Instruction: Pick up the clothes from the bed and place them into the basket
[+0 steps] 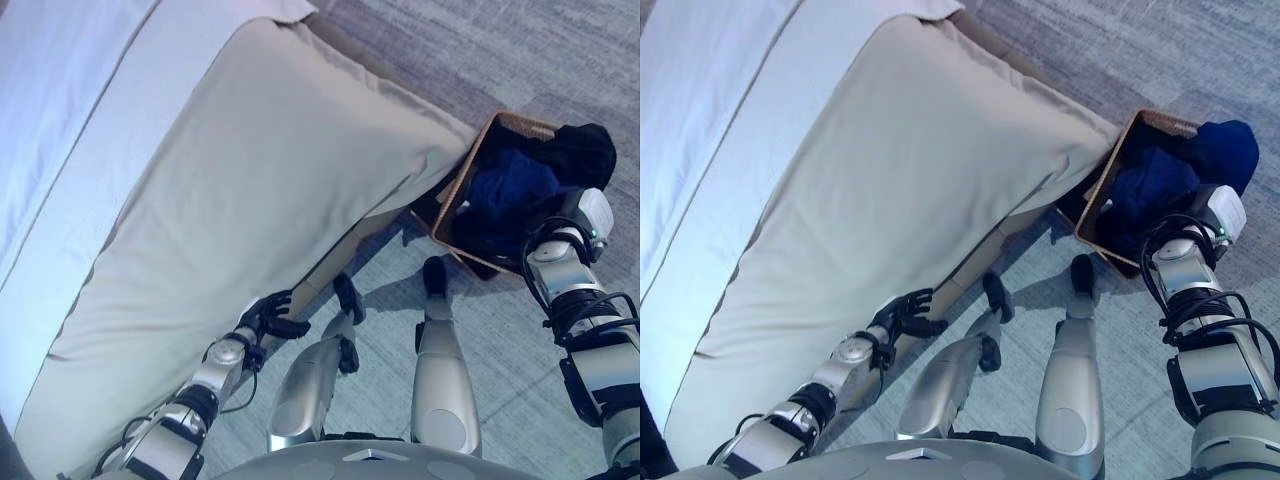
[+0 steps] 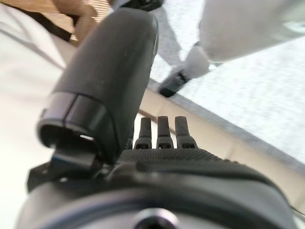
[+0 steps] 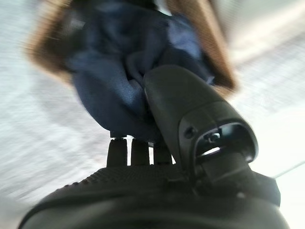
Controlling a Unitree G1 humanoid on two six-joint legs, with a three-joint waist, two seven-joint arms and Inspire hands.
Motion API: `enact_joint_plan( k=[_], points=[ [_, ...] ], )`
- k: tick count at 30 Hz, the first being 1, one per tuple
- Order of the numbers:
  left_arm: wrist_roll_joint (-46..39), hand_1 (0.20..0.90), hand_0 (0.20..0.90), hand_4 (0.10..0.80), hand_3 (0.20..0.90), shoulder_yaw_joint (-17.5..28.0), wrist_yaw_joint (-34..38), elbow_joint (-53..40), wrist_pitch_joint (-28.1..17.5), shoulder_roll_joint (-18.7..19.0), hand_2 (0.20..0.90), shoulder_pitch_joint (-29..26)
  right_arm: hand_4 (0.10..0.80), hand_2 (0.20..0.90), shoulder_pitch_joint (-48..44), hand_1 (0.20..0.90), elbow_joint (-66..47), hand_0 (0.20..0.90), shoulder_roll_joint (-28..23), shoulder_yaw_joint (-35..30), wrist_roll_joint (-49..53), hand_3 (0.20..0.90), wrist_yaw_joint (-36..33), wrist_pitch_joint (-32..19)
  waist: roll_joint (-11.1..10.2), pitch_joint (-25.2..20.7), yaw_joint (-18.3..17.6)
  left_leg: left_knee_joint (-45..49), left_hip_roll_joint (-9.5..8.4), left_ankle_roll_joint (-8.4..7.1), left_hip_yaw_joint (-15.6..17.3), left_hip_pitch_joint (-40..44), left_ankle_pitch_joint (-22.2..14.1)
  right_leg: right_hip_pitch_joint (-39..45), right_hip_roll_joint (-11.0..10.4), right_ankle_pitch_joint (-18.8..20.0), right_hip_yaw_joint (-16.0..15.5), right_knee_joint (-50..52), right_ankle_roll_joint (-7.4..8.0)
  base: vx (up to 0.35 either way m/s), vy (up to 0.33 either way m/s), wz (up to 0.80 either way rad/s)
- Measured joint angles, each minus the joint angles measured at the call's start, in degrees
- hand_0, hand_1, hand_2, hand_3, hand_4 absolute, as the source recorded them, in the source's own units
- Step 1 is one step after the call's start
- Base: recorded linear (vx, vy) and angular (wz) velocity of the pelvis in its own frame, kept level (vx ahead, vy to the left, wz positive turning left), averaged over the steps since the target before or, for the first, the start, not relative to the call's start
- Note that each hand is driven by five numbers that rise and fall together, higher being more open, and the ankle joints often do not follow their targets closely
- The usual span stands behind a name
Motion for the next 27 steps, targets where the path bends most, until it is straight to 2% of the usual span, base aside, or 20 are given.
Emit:
enact_joint_plan(
  k=[4, 7, 14, 19, 22, 25, 27],
  points=[
    [-4.6, 0.900, 0.900, 0.800, 0.900, -0.4, 0.0, -1.9, -1.0, 2.6, 0.900, -0.6, 0.800, 0.900, -2.8, 0.900, 0.9, 0.900, -0.1, -0.3, 1.2, 0.900, 0.0, -0.4, -0.8, 0.6, 0.8, 0.8, -1.05, 0.22, 0.0, -0.8, -0.3, -3.2, -1.4, -3.4, 0.8, 6.1, 0.00, 0.016, 0.004, 0.09],
    [-9.9, 0.900, 0.900, 0.800, 0.900, 0.2, -0.4, -2.2, -0.9, 2.9, 0.900, -0.6, 0.800, 0.900, -4.8, 0.900, 0.6, 0.900, 0.5, -0.8, 5.3, 0.900, 0.0, -3.2, -0.7, 0.5, 1.5, 1.1, -1.18, 0.22, 0.2, -1.8, -0.3, -4.8, -1.2, -3.6, 1.1, 7.2, -0.08, -0.044, 0.082, -0.02],
    [-26.1, 0.900, 0.900, 0.800, 0.900, 6.1, -4.4, -2.4, 1.0, -1.4, 0.900, -0.4, 0.800, 0.900, -3.0, 0.900, -1.7, 0.900, 3.7, -6.8, 17.3, 0.900, 1.1, -10.5, -0.8, 0.6, 1.4, 1.0, -0.75, 0.21, 0.2, -1.7, -0.3, -4.4, -0.7, -3.4, 1.1, 6.9, -0.13, 0.029, 0.058, 0.00],
    [-37.5, 0.900, 0.900, 0.800, 0.900, 10.8, -6.0, -2.1, 3.0, -5.5, 0.900, 0.7, 0.800, 0.900, 6.3, 0.900, -5.3, 0.900, 8.5, -11.2, 25.3, 0.900, 1.1, -17.2, -1.0, 0.7, 0.6, -0.2, 0.25, 0.27, -0.9, 3.4, -0.5, 2.8, 0.1, -3.1, -0.7, 3.0, -0.21, 0.071, 0.047, 0.05],
    [-41.7, 0.900, 0.900, 0.800, 0.900, 14.3, -6.5, -1.8, 3.1, -6.7, 0.900, 2.1, 0.800, 0.900, 14.0, 0.900, -11.0, 0.900, 12.5, -13.1, 29.7, 0.900, 2.4, -24.2, -1.9, 1.3, -0.5, -1.9, 1.29, 0.14, -1.8, 7.5, -0.6, 8.3, 1.1, -2.8, -2.2, -0.5, -0.30, 0.086, 0.033, 0.09],
    [-41.8, 0.900, 0.900, 0.800, 0.900, 16.9, -6.2, -1.3, 3.3, -6.9, 0.900, 4.4, 0.800, 0.900, 22.8, 0.900, -14.5, 0.900, 15.7, -14.8, 30.4, 0.900, 5.7, -30.6, -3.8, 1.4, -0.9, -3.0, 2.37, -0.65, -2.9, 11.4, -1.6, 14.5, 2.1, -2.6, -4.0, -4.7, -0.27, 0.185, 0.052, 0.13],
    [-39.7, 0.900, 0.900, 0.800, 0.900, 19.3, -4.8, 0.4, 3.6, -6.5, 0.900, 6.2, 0.800, 0.900, 26.5, 0.900, -14.5, 0.900, 17.4, -15.0, 29.4, 0.900, 7.3, -31.2, -6.4, 0.3, -1.1, -3.5, 3.04, -0.89, -3.1, 13.7, -2.1, 17.9, 2.9, -2.0, -4.3, -7.3, -0.18, 0.219, 0.098, -0.02]
  ],
)
